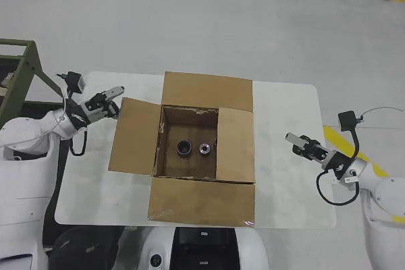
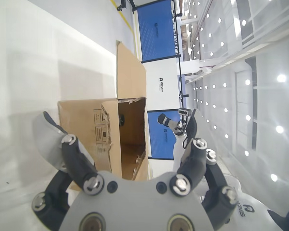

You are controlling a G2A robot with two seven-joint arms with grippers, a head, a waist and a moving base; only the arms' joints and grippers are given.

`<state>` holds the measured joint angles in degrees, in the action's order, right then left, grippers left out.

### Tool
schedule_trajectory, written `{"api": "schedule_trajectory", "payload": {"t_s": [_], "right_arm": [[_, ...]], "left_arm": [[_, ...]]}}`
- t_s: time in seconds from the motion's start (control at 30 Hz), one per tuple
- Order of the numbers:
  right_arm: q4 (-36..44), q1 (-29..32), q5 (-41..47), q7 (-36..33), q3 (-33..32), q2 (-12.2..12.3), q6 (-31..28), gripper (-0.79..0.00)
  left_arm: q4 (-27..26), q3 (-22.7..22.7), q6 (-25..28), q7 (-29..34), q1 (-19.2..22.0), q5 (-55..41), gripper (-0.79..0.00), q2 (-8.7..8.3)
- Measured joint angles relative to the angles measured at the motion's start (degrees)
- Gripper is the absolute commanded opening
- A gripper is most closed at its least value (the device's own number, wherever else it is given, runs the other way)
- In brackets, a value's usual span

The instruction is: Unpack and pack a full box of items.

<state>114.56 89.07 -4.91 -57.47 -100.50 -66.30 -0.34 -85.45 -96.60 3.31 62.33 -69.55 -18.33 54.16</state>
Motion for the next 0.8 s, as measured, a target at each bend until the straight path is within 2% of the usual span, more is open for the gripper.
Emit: {"api": "schedule_trajectory", "payload": {"t_s": [0.43,0.8], "right_arm": [[0.0,0.0,0.0,0.0,0.0,0.0,0.0,0.0],[0.0,0.0,0.0,0.0,0.0,0.0,0.0,0.0]], "left_arm": [[-0.97,3.01,1.08,4.32,3.75,-11.15,0.0,0.34],[-3.64,12.29,-0.89,3.42,10.23,-12.34,0.0,1.37]]}}
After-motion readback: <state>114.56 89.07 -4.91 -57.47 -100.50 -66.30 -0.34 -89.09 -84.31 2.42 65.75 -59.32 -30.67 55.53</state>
